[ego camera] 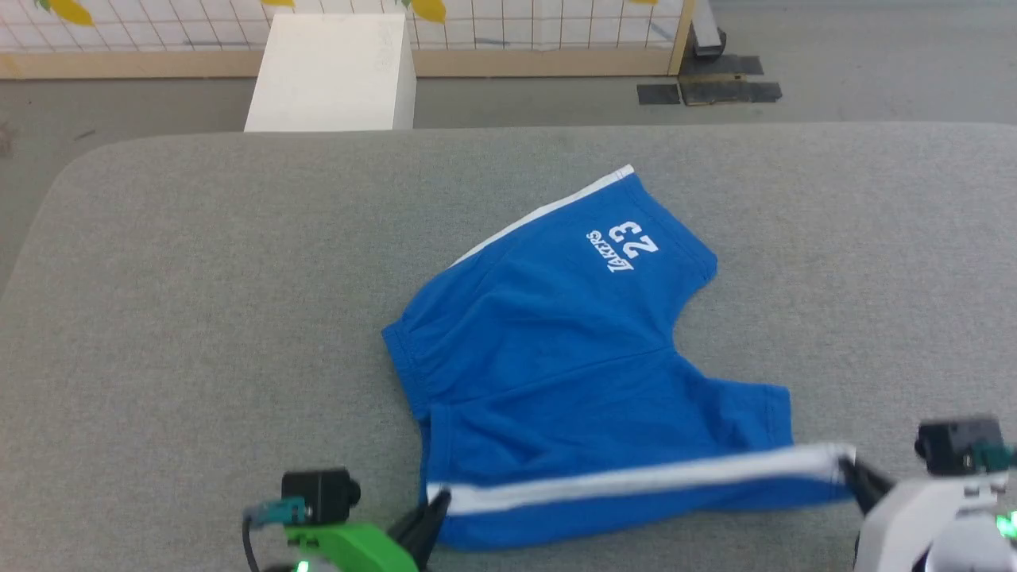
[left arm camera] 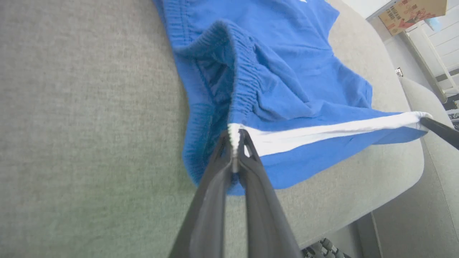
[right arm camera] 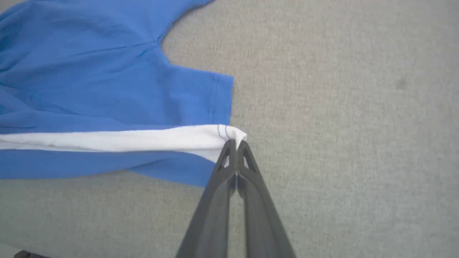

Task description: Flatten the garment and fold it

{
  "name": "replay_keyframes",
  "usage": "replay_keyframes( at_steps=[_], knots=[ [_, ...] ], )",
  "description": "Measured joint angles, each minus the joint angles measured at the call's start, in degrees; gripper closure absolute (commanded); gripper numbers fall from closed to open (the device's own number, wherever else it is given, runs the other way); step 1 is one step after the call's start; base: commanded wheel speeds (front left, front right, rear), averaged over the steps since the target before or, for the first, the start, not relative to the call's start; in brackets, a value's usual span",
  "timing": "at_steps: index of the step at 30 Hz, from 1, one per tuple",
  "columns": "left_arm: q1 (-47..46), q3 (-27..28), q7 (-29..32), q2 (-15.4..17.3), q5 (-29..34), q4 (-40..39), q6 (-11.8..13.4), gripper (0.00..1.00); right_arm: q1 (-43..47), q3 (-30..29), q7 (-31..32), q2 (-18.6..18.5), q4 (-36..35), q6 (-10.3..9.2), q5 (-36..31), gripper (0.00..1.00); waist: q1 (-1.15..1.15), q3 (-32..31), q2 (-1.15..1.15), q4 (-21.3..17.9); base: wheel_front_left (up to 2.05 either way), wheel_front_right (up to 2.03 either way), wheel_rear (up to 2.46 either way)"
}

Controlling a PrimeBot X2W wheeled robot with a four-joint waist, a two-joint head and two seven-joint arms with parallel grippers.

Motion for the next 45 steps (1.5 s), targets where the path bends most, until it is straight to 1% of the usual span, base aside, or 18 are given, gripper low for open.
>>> replay_keyframes(
  at_steps=[4,11,19,23,29,32,39,45],
  knots=[
    [-5.48,0.59,-3.33,-2.08,0.91,1.13,-0.71,1.00,-8.21,1.56,-2.34,-1.80,1.19,0.00,-1.45,1.00,0.00,1.28,0.00,0.35,0.00,0.00,0.00],
    [-14.93,1.16,-7.56,-5.65,3.52,4.22,-1.20,1.00,-23.72,5.80,-5.75,-5.81,8.37,0.00,-2.61,1.00,0.00,4.47,0.00,1.62,0.00,0.00,0.00],
    [-22.99,2.78,-12.06,-8.65,5.34,8.53,-0.87,1.00,-40.74,10.90,-10.83,-9.51,19.93,0.00,-3.02,1.00,0.01,9.44,0.00,3.76,0.00,0.00,0.00],
    [-25.82,3.34,-13.07,-9.42,5.59,11.00,-0.42,1.00,-48.15,14.78,-13.38,-10.90,26.44,0.00,-3.21,1.00,0.01,12.03,0.00,5.00,0.00,0.00,0.00],
    [-29.01,3.96,-15.05,-10.68,5.60,14.41,0.68,1.00,-58.08,20.00,-17.57,-11.78,36.41,0.00,-3.32,1.00,0.02,15.60,0.00,6.83,0.00,0.00,0.00],
    [-30.05,3.53,-15.48,-11.22,5.59,15.73,0.67,1.00,-62.23,22.18,-19.27,-11.82,41.00,0.00,-3.32,1.00,0.02,17.13,0.00,7.84,0.00,0.00,0.00],
    [-31.11,2.60,-17.02,-12.23,5.44,17.49,0.85,1.00,-68.84,26.71,-19.80,-11.59,51.14,0.00,-1.08,1.00,0.02,19.60,0.00,10.64,0.00,0.00,0.00],
    [-31.50,1.54,-17.23,-12.67,5.14,18.04,0.87,1.00,-72.27,29.67,-15.45,-11.74,58.39,0.00,2.85,1.00,0.02,20.98,0.00,12.79,0.00,0.00,0.00]
  ],
)
